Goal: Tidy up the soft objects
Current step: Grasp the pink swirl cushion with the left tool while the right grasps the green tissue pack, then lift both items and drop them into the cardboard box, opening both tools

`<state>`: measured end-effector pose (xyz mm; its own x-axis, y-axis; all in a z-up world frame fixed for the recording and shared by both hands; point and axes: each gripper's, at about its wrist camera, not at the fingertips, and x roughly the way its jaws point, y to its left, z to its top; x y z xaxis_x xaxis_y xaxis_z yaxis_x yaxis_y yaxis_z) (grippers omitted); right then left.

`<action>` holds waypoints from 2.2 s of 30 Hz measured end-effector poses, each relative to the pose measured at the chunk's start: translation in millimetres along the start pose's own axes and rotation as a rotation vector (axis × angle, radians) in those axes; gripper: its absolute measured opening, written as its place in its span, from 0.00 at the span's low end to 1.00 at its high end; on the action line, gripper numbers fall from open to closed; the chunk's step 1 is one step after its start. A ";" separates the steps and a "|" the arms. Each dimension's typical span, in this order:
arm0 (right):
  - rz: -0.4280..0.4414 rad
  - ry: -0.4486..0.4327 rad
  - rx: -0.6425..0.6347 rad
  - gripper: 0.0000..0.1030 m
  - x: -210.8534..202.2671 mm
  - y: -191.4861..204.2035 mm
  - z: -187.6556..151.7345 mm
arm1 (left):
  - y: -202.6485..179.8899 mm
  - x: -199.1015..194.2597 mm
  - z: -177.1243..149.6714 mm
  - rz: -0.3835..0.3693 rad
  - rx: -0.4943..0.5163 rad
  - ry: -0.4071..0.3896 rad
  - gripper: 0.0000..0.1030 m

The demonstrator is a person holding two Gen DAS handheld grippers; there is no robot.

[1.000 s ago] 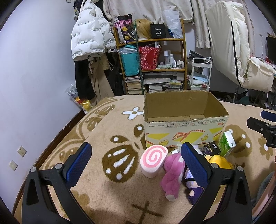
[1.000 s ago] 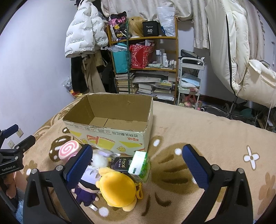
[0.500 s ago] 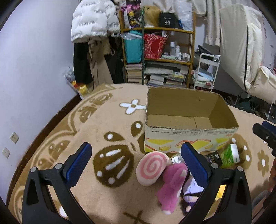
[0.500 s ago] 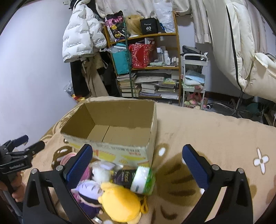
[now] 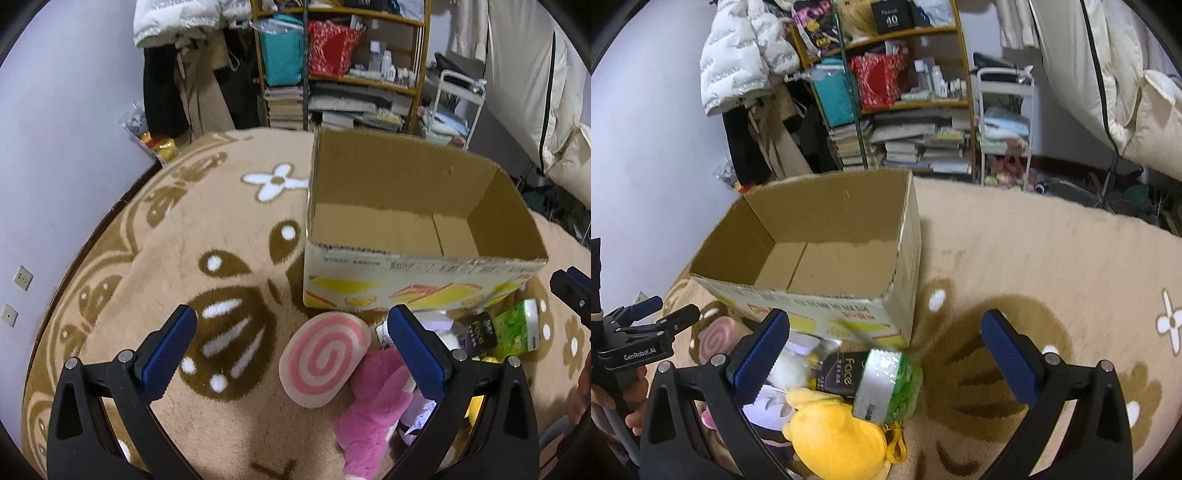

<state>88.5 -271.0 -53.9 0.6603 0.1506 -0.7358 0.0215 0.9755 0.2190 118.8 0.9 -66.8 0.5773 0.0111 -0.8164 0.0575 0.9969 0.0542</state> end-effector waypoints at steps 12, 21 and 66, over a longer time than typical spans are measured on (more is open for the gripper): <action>0.019 0.175 -0.043 1.00 38.6 8.7 -20.5 | -0.3 37.9 -9.1 -0.066 -0.001 0.169 0.99; 0.052 0.286 -0.028 0.81 63.6 7.9 -32.3 | -2.5 60.7 -14.5 -0.107 -0.018 0.248 0.84; 0.127 -0.221 -0.074 0.32 -72.1 20.6 -18.4 | 1.9 -83.8 -20.1 -0.138 0.003 -0.286 0.36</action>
<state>27.5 -258.9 -8.1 0.8024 0.2414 -0.5457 -0.1215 0.9615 0.2466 54.1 3.4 -9.8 0.7697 -0.1470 -0.6212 0.1534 0.9872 -0.0434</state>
